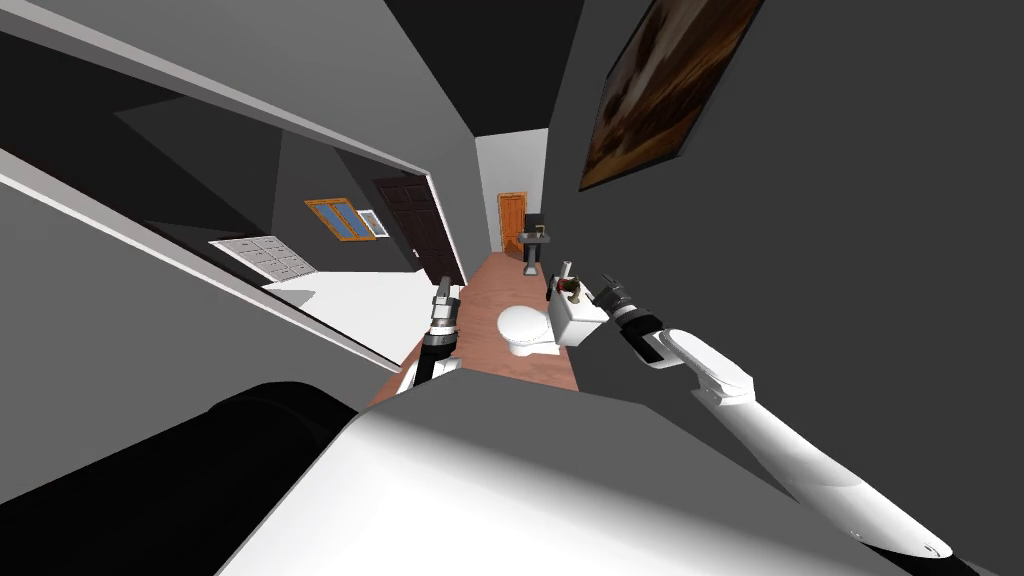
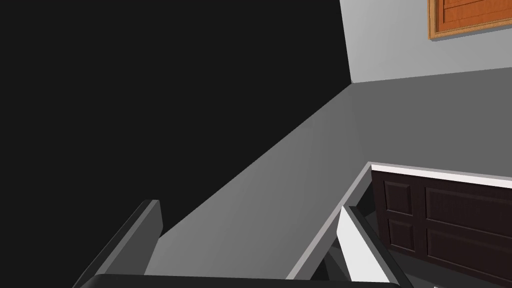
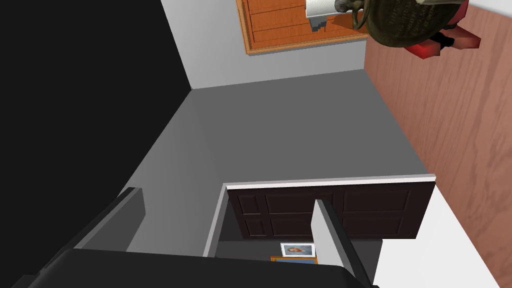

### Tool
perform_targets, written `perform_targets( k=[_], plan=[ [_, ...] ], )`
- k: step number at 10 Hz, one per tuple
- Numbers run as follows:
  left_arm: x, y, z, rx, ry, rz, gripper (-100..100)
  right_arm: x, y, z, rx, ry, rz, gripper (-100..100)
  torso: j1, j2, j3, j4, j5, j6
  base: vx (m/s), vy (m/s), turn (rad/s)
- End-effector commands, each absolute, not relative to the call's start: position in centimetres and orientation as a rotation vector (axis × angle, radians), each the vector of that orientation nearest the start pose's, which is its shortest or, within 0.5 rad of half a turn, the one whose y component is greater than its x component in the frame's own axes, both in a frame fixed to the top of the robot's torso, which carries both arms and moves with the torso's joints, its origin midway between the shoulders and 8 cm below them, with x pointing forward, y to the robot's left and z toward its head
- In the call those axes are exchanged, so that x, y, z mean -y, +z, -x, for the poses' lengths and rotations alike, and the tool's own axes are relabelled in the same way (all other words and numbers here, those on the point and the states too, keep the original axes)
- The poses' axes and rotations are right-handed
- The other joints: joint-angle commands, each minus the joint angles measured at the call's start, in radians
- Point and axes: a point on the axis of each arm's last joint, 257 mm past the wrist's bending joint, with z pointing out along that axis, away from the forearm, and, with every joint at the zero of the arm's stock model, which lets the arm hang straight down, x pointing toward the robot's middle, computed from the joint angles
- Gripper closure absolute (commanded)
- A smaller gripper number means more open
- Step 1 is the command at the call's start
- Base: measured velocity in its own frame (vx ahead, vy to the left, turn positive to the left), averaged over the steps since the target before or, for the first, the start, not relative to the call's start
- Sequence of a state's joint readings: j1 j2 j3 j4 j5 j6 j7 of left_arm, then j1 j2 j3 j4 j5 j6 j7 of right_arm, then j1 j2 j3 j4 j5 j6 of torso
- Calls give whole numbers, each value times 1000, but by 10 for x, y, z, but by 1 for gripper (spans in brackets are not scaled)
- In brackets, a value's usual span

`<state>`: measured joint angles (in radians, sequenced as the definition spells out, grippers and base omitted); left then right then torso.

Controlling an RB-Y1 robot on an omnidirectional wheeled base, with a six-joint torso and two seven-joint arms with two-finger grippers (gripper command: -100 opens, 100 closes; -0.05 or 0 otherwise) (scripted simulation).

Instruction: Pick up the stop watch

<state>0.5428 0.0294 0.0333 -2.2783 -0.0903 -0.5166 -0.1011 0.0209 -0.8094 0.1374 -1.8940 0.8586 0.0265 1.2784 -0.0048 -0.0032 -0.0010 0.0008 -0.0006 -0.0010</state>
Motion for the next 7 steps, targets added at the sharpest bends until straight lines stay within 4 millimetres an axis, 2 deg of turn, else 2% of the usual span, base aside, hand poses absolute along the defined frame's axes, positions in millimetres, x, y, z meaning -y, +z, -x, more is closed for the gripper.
perform_targets(
  k=[1, 2, 4, 5, 7],
  plan=[
    [-280, 12, -339, -728, -1101, 551, 0, 287, -85, -520, -1042, -851, 1140, -100, 0, 0, 0, 0, 0, 0, 39, -17, 96],
    [-280, 12, -339, -728, -1101, 551, 0, 290, -90, -520, -1053, -845, 1151, -100, 0, -2, -1, -1, 0, 0, 60, -22, 71],
    [-281, 12, -339, -729, -1101, 551, 0, 300, -108, -516, -1094, -826, 1186, -100, -2, -8, -4, -2, 0, 0, 134, -47, 124],
    [-281, 12, -339, -729, -1101, 551, 0, 308, -123, -513, -1128, -815, 1210, -100, -2, -10, -6, -2, -1, 0, 185, -55, 134],
    [-281, 12, -339, -729, -1101, 551, 0, 317, -138, -510, -1165, -804, 1232, -100, -2, -15, -9, -3, -1, 0, 185, -38, 128]
  ],
)
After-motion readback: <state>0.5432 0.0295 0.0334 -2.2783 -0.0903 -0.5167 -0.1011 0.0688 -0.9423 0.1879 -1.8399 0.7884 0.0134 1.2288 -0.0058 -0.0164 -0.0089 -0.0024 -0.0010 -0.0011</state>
